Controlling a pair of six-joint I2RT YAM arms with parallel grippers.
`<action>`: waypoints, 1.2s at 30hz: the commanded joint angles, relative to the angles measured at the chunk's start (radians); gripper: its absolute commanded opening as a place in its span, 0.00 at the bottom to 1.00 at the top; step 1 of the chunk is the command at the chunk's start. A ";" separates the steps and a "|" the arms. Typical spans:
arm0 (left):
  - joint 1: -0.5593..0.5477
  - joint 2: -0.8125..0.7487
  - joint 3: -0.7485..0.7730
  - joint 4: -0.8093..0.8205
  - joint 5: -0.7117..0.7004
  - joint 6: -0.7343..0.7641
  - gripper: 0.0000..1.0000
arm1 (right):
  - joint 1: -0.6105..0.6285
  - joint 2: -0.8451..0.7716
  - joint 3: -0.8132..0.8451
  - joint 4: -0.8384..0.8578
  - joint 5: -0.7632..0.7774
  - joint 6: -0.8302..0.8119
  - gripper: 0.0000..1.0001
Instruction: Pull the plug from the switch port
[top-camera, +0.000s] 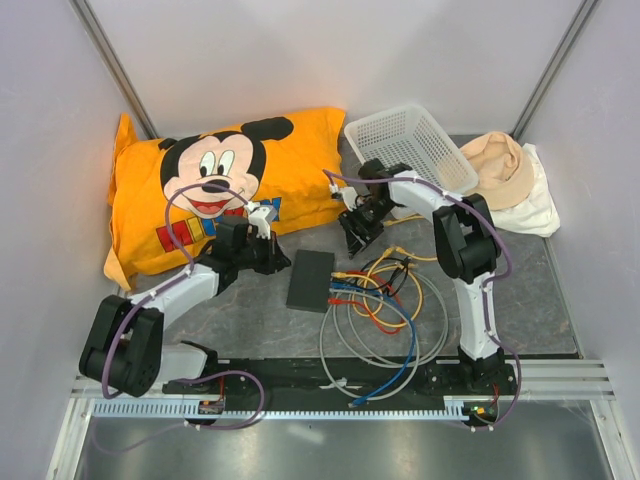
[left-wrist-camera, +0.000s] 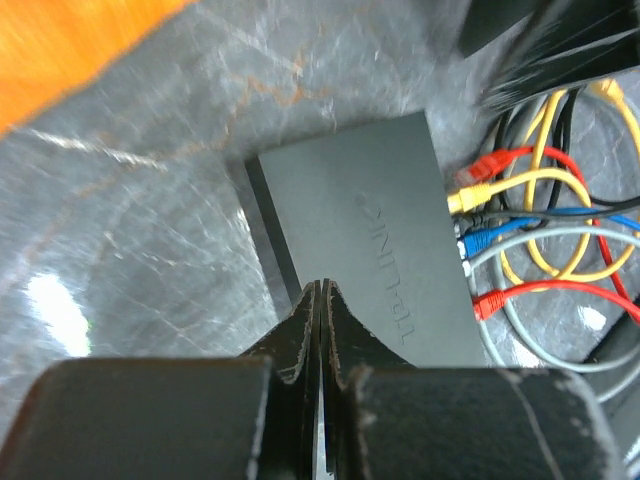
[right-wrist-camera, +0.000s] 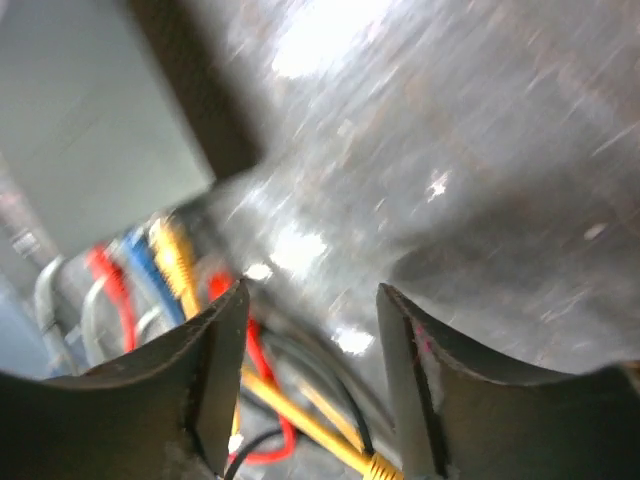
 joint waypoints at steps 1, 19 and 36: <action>-0.015 0.052 -0.016 0.053 0.068 -0.063 0.02 | -0.001 0.021 0.034 -0.217 -0.359 -0.146 0.64; -0.127 0.201 -0.005 0.052 -0.019 0.008 0.02 | -0.001 0.182 0.046 -0.232 -0.501 -0.161 0.51; -0.127 0.208 -0.025 0.073 -0.039 -0.002 0.02 | 0.010 0.162 -0.020 0.043 -0.379 0.199 0.44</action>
